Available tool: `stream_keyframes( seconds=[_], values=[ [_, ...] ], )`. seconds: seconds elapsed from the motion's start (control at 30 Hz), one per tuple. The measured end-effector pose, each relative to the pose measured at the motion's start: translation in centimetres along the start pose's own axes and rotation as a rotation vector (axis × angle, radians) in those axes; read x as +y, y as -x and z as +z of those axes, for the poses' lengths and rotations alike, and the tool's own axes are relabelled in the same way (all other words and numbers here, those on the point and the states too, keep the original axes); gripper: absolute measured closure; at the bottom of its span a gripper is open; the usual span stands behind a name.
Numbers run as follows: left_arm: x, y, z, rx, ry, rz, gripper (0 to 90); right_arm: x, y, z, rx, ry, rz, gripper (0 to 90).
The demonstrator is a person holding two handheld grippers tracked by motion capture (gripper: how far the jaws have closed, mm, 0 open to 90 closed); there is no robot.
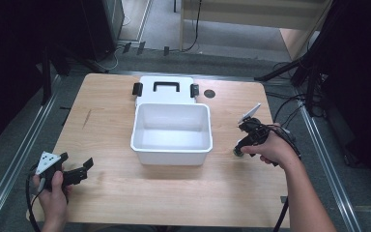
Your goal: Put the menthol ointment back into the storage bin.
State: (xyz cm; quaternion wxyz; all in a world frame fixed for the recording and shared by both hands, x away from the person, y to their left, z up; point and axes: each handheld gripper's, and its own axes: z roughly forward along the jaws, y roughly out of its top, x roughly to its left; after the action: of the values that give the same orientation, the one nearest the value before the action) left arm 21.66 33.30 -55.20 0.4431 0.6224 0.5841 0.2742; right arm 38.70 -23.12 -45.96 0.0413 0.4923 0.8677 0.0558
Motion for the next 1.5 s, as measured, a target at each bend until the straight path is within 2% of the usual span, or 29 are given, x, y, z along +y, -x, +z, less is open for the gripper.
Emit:
stream_keyframes(
  seconds=[0.17, 0.37, 0.47, 0.63, 1.1, 1.23, 1.37, 1.5],
  values=[
    [0.0, 0.0, 0.0, -0.001, 0.000, -0.001, 0.3, 0.8, 0.3, 0.2, -0.003, 0.008, 0.040, 30.7],
    [0.0, 0.0, 0.0, -0.001, 0.000, -0.001, 0.3, 1.3, 0.4, 0.6, 0.002, 0.012, 0.047, 35.8],
    [0.0, 0.0, 0.0, -0.002, 0.000, -0.001, 0.3, 1.5, 0.3, 0.8, 0.005, 0.008, 0.074, 38.6],
    [0.0, 0.0, 0.0, -0.002, 0.000, -0.001, 0.3, 1.6, 0.2, 1.4, 0.007, -0.027, 0.068, 42.4],
    [0.0, 0.0, 0.0, -0.001, 0.002, -0.004, 0.3, 1.6, 0.3, 1.5, 0.011, -0.044, 0.082, 51.1],
    [0.0, 0.0, 0.0, -0.001, 0.002, -0.004, 0.3, 1.6, 0.3, 1.4, 0.018, -0.045, 0.051, 51.4],
    [0.0, 0.0, 0.0, -0.001, 0.001, -0.003, 0.3, 1.8, 0.3, 0.9, 0.023, -0.038, 0.043, 51.5],
    [0.0, 0.0, 0.0, -0.001, -0.001, -0.001, 0.3, 2.0, 0.0, 0.2, 0.028, -0.038, 0.015, 51.5]
  ],
)
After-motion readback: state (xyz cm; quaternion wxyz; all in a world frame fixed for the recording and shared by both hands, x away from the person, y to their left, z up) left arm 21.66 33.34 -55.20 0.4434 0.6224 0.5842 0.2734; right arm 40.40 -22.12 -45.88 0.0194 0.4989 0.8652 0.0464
